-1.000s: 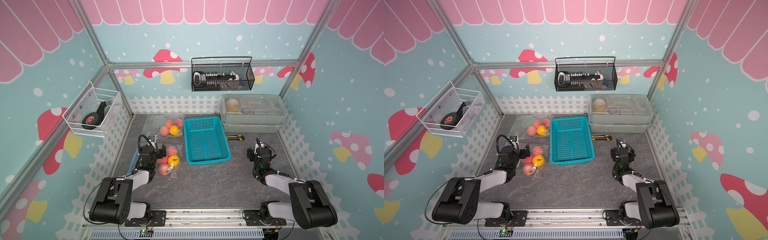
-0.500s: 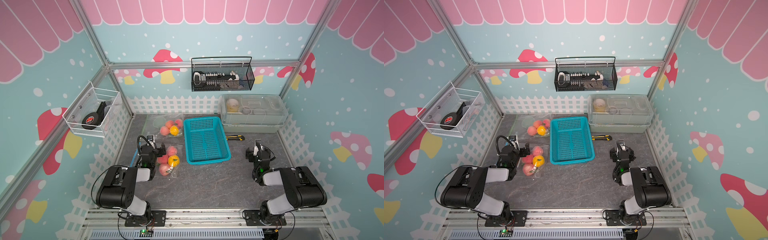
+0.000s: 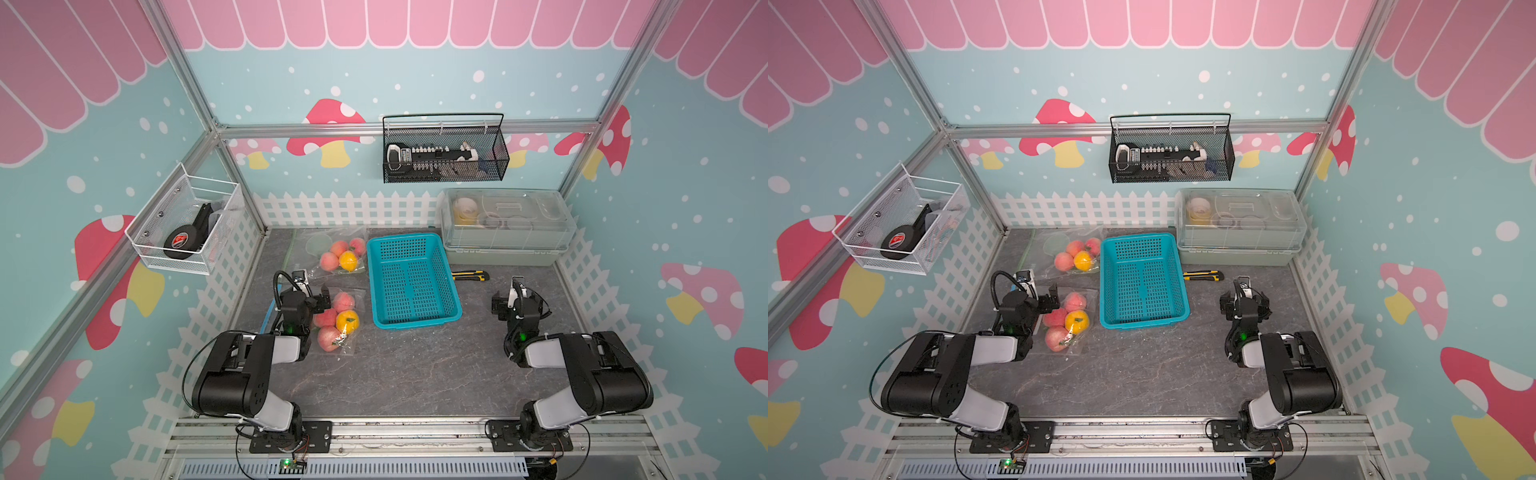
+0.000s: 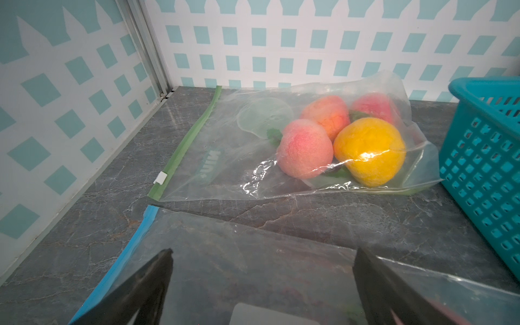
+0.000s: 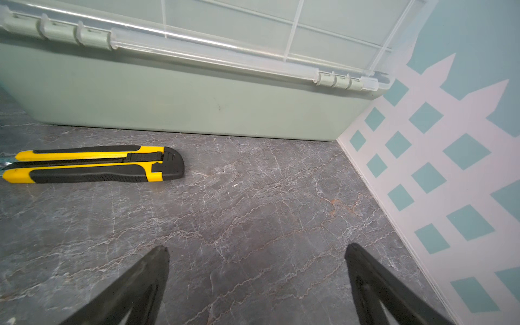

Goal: Place the peach in a zip-top bag and seal the zipper
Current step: Reset both arms

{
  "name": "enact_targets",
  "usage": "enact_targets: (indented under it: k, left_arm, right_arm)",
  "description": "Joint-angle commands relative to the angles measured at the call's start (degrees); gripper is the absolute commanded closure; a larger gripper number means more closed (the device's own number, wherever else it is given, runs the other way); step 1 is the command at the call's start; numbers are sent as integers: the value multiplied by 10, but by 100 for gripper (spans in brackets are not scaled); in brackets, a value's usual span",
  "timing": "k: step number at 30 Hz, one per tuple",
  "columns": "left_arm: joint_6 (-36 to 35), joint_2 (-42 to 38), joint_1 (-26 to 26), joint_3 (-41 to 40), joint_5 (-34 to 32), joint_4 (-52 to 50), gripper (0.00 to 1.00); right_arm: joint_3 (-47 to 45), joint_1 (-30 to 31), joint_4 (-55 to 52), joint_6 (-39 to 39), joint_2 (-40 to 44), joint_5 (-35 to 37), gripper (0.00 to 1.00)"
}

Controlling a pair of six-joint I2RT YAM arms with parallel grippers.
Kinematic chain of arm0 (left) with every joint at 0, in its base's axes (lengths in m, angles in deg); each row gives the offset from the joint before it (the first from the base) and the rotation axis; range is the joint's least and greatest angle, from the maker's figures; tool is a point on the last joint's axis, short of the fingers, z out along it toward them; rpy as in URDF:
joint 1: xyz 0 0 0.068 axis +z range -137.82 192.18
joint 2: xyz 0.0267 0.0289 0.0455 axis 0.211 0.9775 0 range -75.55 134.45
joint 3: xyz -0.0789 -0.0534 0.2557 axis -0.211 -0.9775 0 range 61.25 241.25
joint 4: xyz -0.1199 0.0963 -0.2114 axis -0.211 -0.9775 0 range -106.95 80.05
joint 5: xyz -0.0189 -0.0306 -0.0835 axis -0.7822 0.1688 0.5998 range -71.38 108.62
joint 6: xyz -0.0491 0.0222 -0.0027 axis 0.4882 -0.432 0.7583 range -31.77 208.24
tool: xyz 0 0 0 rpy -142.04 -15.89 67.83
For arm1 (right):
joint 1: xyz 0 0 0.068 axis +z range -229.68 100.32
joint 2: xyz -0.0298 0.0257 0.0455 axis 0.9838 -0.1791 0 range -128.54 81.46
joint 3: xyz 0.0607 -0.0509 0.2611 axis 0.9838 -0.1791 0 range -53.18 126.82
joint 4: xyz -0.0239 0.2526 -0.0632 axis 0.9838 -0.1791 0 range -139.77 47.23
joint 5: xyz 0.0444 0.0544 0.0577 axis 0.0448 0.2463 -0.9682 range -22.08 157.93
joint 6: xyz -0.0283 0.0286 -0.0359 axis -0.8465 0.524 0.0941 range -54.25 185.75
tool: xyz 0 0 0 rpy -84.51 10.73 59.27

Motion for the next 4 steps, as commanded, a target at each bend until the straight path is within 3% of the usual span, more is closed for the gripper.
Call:
enact_targets:
  k: [1, 4]
  left_arm:
    - [4, 2, 3, 10, -5, 15, 1]
    - [4, 2, 3, 11, -4, 16, 1]
  right_arm:
    - [8, -3, 14, 9, 1, 7, 1]
    - [8, -4, 14, 9, 1, 7, 1]
